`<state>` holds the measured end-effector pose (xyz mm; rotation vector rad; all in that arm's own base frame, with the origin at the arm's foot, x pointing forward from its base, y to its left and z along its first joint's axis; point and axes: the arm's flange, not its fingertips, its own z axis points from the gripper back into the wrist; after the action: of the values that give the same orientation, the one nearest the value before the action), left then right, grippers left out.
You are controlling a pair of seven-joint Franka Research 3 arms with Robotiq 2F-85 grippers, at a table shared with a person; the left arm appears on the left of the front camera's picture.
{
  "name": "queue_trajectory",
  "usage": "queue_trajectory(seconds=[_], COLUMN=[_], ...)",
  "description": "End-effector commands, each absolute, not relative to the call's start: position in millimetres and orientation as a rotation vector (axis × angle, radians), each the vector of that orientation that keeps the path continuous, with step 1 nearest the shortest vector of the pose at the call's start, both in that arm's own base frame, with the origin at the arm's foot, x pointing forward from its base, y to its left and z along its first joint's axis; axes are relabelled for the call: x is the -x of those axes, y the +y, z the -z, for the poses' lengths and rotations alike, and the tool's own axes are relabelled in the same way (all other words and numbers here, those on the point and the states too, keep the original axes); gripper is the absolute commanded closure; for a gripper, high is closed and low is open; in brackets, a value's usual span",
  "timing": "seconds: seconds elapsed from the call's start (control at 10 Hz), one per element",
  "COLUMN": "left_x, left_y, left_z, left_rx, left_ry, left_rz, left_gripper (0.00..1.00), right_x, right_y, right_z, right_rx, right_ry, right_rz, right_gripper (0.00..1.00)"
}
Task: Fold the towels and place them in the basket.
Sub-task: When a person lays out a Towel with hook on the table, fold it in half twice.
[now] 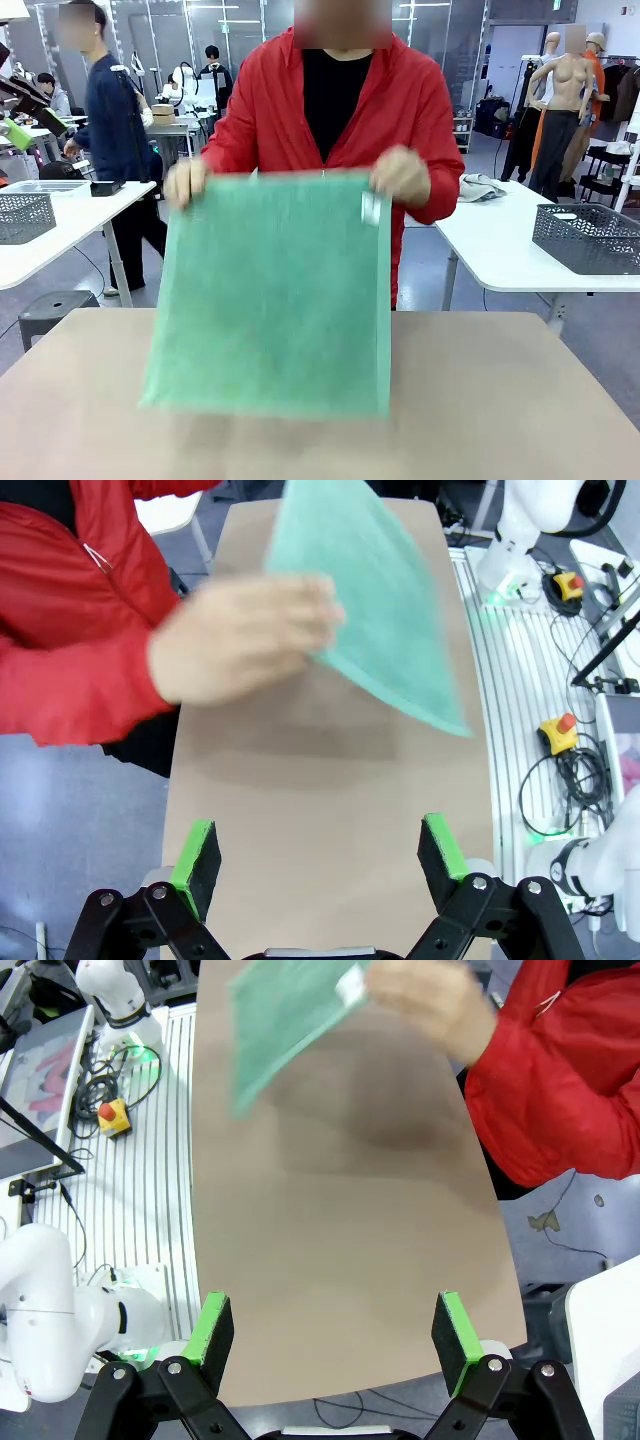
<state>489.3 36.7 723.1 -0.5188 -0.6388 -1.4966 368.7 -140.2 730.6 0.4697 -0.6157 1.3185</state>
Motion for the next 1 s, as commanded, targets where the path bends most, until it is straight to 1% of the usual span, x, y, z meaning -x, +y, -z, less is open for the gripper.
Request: queue_trajectory(seconds=[0.0, 0.9], left_x=[-487.7, -487.7], left_y=[36.4, 36.4], left_z=[-724.5, -724.5], left_rx=[0.514, 0.514], left_ry=[-0.645, -0.645], left_rz=[1.496, 1.496], left_gripper=[0.0, 0.0], right_x=[-367.8, -367.8], right_y=[-138.5, -138.5], right_z=[-730.8, -730.8], right_rx=[-0.471, -0.471], right_ry=[-0.622, -0.622], right_rz=[-1.322, -1.322], right_gripper=[0.0, 0.0])
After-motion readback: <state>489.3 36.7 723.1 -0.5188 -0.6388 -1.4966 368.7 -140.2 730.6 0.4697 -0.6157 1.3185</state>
